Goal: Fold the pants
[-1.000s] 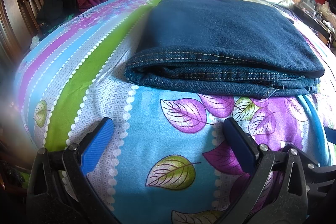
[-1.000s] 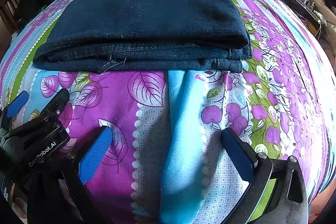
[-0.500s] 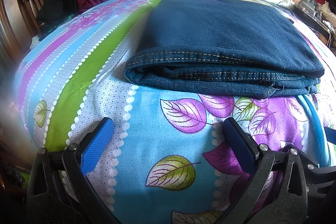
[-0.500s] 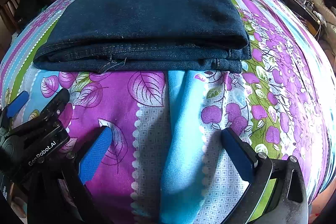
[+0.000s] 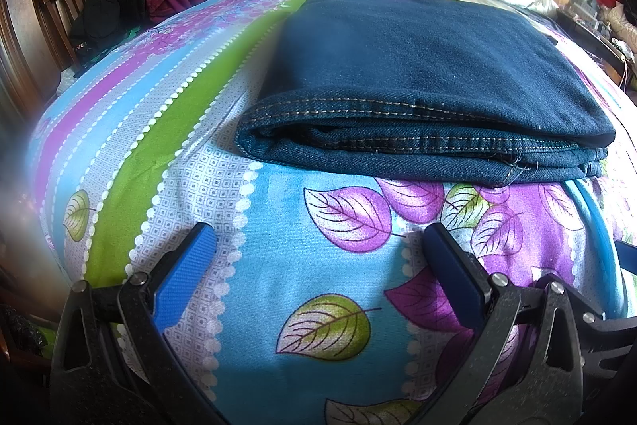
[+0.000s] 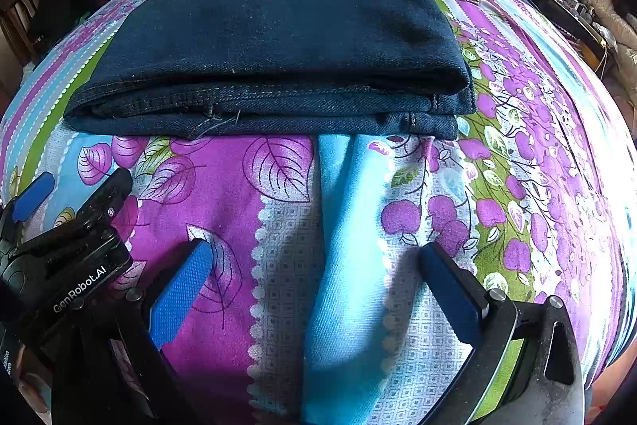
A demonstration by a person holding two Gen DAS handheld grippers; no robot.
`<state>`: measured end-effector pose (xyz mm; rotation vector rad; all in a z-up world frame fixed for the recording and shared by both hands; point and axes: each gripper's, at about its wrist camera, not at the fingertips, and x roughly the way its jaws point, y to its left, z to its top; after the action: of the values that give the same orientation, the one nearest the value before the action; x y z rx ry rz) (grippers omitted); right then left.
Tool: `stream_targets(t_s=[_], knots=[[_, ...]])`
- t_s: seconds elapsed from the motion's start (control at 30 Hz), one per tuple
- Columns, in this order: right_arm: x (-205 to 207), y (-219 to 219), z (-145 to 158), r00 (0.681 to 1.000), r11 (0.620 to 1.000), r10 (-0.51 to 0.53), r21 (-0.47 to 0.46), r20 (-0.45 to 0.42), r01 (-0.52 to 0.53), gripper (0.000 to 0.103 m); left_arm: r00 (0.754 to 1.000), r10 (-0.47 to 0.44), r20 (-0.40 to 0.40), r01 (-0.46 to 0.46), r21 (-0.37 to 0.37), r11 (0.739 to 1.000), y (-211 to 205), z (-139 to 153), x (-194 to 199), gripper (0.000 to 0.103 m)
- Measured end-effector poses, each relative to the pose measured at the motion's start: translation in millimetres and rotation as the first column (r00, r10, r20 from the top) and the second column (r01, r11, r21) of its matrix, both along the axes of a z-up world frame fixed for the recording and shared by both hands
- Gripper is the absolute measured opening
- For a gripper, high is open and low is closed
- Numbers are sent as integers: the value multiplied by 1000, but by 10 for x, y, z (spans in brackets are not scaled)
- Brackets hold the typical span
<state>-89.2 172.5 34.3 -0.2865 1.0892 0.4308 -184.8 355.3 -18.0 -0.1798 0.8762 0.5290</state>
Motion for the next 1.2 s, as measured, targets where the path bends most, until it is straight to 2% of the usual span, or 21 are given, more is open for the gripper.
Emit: stream_targets(t_s=[0.37,0.7,0.9,1.2], knots=[[-36,-17,-6,1000,1000,6,12,19,-6,103,1000,0,1,0,4,1000,6,1,1,103],[-139,-73,-35,994,998,36,49,101,-42,103,1000,15,14,-16,22,1000,-30,7,-16,103],[-274,-109,-73,982,994,54,79,179,-69,103,998,26,50,-28,37,999,-44,-6,-51,103],[-362,-112,-75,974,993,53,92,220,-75,103,998,34,60,-36,45,998,-54,0,-37,103]])
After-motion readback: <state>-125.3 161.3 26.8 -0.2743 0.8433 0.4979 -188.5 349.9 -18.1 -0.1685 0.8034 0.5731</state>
